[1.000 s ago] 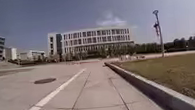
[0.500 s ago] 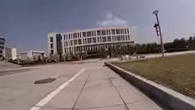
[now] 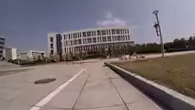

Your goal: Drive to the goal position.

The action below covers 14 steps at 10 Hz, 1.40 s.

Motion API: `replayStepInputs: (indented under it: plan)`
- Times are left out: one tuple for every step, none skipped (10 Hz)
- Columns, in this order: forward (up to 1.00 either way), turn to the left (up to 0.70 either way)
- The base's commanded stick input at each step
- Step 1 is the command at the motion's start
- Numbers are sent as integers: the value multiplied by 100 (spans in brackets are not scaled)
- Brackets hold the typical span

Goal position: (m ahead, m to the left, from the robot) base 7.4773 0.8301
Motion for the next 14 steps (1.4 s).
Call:
replayStepInputs:
  plan:
    - [4,0]
    - [4,0]
    - [4,0]
    - [4,0]
    - [4,0]
    - [4,0]
    - [4,0]
    - [4,0]
    - [4,0]
    - [4,0]
    - [4,0]
    - [4,0]
    - [4,0]
    - [4,0]
